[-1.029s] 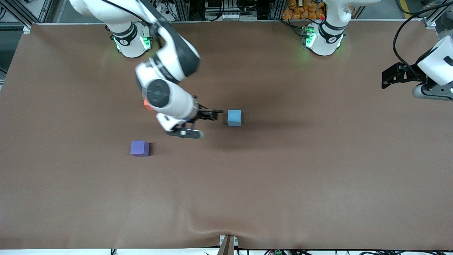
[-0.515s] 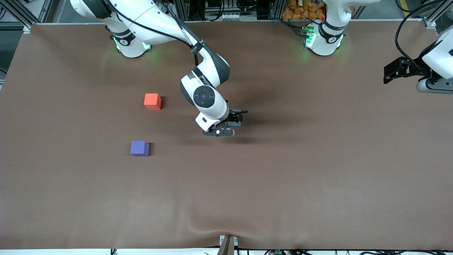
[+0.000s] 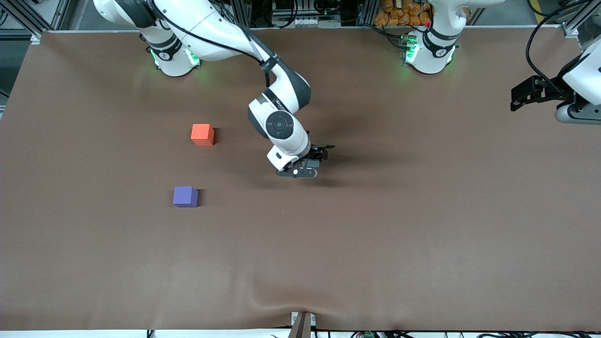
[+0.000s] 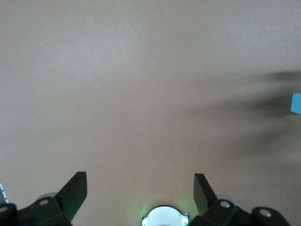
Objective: Place blue block between orange and purple blocks
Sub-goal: 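Grasp the blue block with the right gripper and lift it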
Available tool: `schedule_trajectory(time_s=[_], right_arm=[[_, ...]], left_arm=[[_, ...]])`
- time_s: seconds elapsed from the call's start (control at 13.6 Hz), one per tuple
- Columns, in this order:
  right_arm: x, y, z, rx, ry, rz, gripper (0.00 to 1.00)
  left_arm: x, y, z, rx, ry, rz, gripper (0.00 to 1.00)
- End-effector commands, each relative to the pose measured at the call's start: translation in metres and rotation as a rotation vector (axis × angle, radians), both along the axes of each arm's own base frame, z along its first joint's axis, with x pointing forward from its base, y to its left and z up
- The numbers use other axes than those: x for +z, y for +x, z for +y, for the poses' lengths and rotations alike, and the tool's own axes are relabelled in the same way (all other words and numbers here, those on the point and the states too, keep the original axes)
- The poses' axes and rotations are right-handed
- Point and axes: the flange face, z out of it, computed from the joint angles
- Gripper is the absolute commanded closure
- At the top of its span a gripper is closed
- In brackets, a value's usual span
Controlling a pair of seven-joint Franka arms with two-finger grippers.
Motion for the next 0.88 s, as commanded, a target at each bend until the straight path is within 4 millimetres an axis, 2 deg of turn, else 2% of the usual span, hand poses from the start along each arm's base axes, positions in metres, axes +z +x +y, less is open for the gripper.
schedule_trajectory(time_s=[0.0, 0.07, 0.22, 0.29, 0.37, 0.51, 0.59, 0.66, 0.74, 0.81], right_arm=[[-0.012, -0.004, 0.008, 0.003, -0.032, -0.036, 0.0], [-0.014, -0.005, 0.008, 0.012, -0.044, -0.039, 0.0], [-0.012, -0.01, 0.012, 0.014, -0.047, -0.038, 0.57], [-0.007, -0.005, 0.007, 0.007, -0.053, -0.031, 0.82], [0.0, -0.002, 0.003, 0.005, -0.068, -0.008, 1.0], [0.041, 0.02, -0.024, -0.027, -0.101, 0.047, 1.0], [0.072, 0.038, -0.05, -0.054, -0.108, 0.063, 1.0], [0.108, 0.056, -0.082, -0.08, -0.113, 0.073, 1.0], [0.133, 0.069, -0.115, -0.098, -0.129, 0.094, 1.0], [0.15, 0.087, -0.157, -0.075, -0.128, 0.107, 1.0]], left_arm=[[0.0, -0.002, 0.0, 0.004, 0.0, 0.001, 0.0], [0.0, -0.002, -0.002, 0.001, 0.0, 0.0, 0.0], [0.001, -0.001, -0.004, -0.002, -0.01, -0.01, 0.0], [0.002, 0.0, -0.004, -0.002, -0.012, -0.016, 0.0], [0.001, 0.0, -0.004, -0.002, -0.012, -0.016, 0.0], [0.0, 0.0, -0.005, -0.004, -0.013, -0.014, 0.0], [0.001, 0.0, -0.006, -0.003, -0.015, -0.014, 0.0], [0.001, 0.0, -0.006, -0.003, -0.015, -0.016, 0.0], [0.0, 0.0, -0.005, -0.004, -0.013, -0.013, 0.0], [0.0, 0.0, -0.005, -0.003, -0.013, -0.014, 0.0]])
